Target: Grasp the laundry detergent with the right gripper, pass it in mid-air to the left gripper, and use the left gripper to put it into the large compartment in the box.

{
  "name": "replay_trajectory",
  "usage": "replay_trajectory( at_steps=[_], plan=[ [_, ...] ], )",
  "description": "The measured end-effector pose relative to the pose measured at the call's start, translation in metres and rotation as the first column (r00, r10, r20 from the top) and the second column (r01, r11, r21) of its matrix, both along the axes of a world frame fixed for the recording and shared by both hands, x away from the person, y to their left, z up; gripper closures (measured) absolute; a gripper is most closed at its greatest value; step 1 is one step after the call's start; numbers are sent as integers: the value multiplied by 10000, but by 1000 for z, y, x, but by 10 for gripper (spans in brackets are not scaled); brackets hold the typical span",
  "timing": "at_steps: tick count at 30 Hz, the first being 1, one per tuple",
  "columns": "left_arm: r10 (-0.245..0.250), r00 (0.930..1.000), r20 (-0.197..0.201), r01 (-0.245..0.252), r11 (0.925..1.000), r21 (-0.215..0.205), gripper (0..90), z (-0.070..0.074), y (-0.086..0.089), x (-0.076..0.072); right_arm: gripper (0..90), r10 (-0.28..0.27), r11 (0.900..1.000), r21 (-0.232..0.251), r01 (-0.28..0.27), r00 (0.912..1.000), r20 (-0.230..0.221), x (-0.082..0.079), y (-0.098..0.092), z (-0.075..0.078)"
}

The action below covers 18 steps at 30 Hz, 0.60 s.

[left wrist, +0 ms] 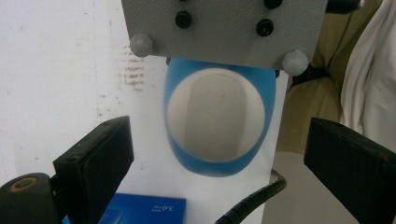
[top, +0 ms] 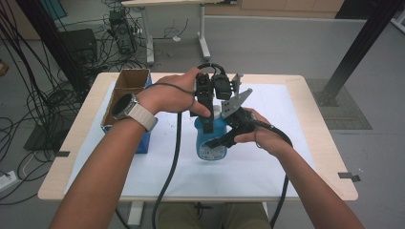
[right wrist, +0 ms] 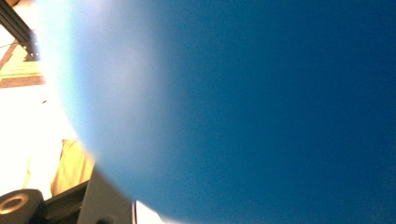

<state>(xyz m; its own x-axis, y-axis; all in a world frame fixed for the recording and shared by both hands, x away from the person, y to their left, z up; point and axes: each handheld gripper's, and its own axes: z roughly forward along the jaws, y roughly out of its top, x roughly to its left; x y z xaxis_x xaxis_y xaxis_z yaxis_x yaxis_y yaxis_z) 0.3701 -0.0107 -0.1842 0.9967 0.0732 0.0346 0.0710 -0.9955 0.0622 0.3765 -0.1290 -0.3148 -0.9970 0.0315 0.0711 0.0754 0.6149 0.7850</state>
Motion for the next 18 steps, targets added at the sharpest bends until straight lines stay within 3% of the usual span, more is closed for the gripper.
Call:
replay_trajectory(
  at_steps=[18],
  plan=[
    [11, 10000, -15, -11, 10000, 29, 90, -1, 0, 0, 437, -67, 10000, 60, 67, 10000, 5, 1, -1, 1]
  ],
)
